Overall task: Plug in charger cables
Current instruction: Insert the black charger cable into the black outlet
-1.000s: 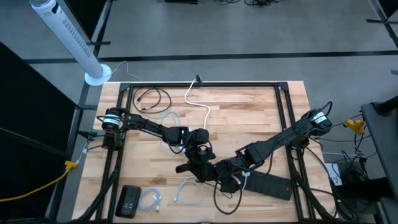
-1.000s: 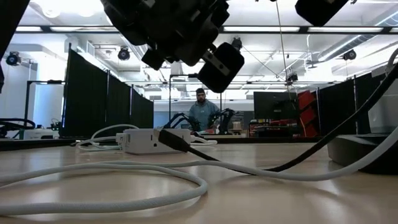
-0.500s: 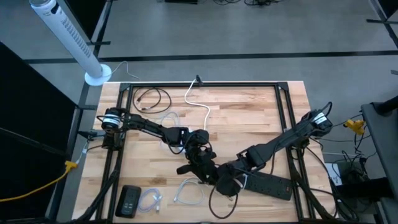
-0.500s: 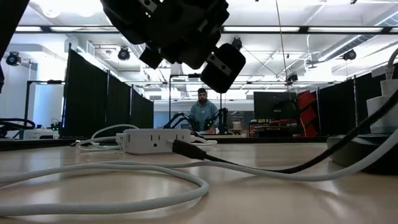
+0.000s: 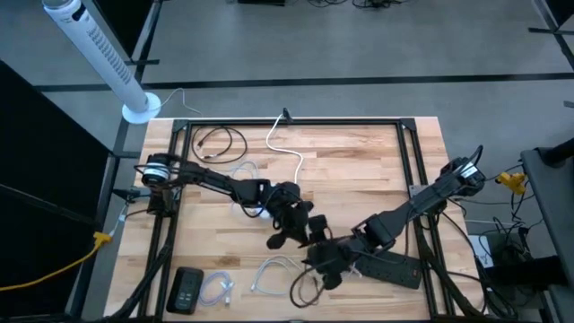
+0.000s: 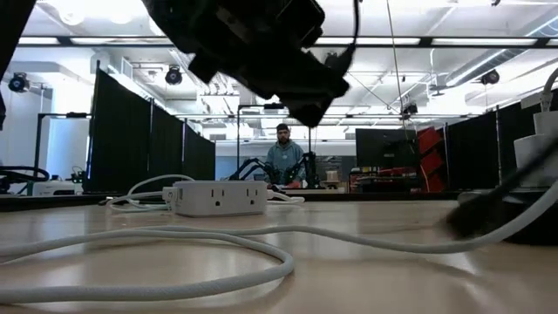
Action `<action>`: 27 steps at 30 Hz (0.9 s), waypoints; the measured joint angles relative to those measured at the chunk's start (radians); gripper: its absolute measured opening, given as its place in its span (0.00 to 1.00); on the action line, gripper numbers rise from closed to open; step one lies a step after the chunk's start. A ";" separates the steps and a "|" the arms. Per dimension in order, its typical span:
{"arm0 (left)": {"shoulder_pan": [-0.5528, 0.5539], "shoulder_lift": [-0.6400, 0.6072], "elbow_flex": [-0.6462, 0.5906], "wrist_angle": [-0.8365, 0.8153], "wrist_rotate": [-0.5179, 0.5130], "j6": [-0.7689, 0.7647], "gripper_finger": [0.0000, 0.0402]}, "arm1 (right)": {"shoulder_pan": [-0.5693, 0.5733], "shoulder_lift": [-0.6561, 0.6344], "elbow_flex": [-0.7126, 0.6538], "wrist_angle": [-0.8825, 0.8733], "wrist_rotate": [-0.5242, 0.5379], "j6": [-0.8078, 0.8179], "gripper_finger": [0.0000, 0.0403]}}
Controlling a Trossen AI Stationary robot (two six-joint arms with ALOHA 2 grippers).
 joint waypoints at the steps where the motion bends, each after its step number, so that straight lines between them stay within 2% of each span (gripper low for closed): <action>1: -0.002 -0.010 0.000 -0.002 -0.057 0.001 0.04 | 0.003 -0.001 0.000 -0.003 0.007 0.064 0.38; 4: -0.010 -0.031 0.000 -0.021 -0.170 0.028 0.04 | 0.005 -0.002 0.001 -0.042 0.006 0.201 0.36; 6: -0.020 -0.038 0.000 -0.030 -0.201 0.050 0.04 | 0.009 -0.002 0.001 -0.059 0.013 0.232 0.34; 10: -0.047 -0.044 0.000 -0.028 -0.254 0.073 0.04 | 0.044 -0.002 0.002 -0.100 0.169 0.230 0.30; 15: -0.062 -0.052 0.000 -0.034 -0.355 0.091 0.04 | 0.054 -0.002 0.002 -0.218 0.217 0.333 0.27; 19: -0.062 -0.067 0.000 -0.031 -0.401 0.101 0.04 | 0.046 -0.002 0.002 -0.276 0.225 0.393 0.30; 27: -0.064 -0.067 0.000 -0.028 -0.403 0.122 0.04 | 0.038 -0.002 0.002 -0.294 0.278 0.394 0.40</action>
